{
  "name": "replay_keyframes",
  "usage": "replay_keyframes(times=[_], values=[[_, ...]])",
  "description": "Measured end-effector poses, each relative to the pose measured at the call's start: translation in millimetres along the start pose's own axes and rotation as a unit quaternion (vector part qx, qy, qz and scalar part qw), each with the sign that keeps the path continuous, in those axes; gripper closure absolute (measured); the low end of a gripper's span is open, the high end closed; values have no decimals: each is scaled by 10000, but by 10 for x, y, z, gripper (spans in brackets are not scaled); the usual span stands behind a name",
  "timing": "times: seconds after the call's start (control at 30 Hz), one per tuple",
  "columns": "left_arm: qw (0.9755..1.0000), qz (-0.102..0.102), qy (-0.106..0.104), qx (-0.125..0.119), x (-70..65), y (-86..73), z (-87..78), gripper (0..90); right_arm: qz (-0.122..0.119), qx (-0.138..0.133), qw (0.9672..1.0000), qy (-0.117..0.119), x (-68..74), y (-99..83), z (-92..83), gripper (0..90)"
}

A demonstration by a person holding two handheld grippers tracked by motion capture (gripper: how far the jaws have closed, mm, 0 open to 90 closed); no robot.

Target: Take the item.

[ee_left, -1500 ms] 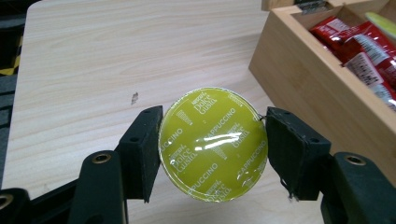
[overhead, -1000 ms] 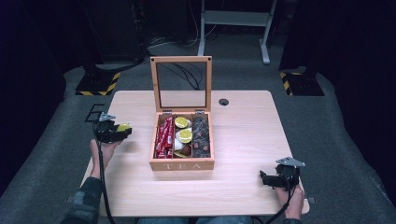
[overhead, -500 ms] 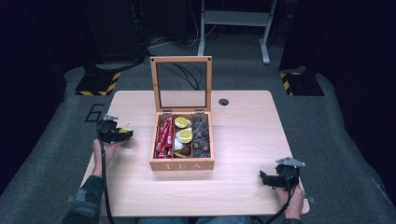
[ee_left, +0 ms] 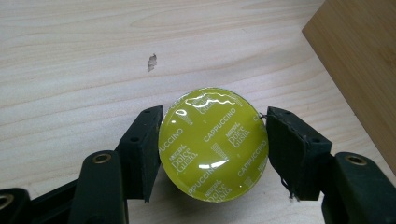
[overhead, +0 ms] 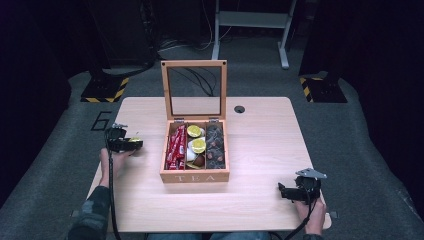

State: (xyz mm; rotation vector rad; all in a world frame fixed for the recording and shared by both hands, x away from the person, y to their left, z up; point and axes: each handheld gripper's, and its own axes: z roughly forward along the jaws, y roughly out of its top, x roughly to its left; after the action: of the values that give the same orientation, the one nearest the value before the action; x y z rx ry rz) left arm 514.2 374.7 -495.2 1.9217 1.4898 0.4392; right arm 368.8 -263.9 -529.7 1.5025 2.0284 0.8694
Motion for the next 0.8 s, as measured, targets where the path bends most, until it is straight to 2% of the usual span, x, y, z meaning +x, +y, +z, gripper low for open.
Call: replay_keyframes(times=[0.03,0.07,0.2,0.23,0.3,0.33,0.43,0.6,0.7,0.8], values=[[10000,46,-8,44,16,8,-1,389,1,0,10000,0,0,0,0,19],[10000,-15,-1,30,13,12,3,388,0,0,10000,0,0,0,0,19],[10000,20,-4,70,20,24,0,381,-1,0,10000,0,0,0,0,19],[10000,-34,-5,0,7,20,-2,374,-4,2,10000,4,0,0,-1,19],[10000,59,18,-3,7,29,-29,332,-1,0,10000,1,0,0,0,19],[10000,8,4,-37,-1,31,-39,304,0,-1,10000,-1,0,0,0,19],[10000,39,-2,-42,2,34,-63,256,-2,0,10000,1,0,0,0,19],[9999,-12,-28,-158,-29,6,-168,194,-3,-8,10000,1,0,-1,0,19],[9998,51,-34,-184,-47,-16,-215,177,-3,-4,10000,3,0,-2,-1,20],[9994,86,-74,-317,-103,-51,-328,161,-3,-3,10000,2,0,-2,-2,20]])
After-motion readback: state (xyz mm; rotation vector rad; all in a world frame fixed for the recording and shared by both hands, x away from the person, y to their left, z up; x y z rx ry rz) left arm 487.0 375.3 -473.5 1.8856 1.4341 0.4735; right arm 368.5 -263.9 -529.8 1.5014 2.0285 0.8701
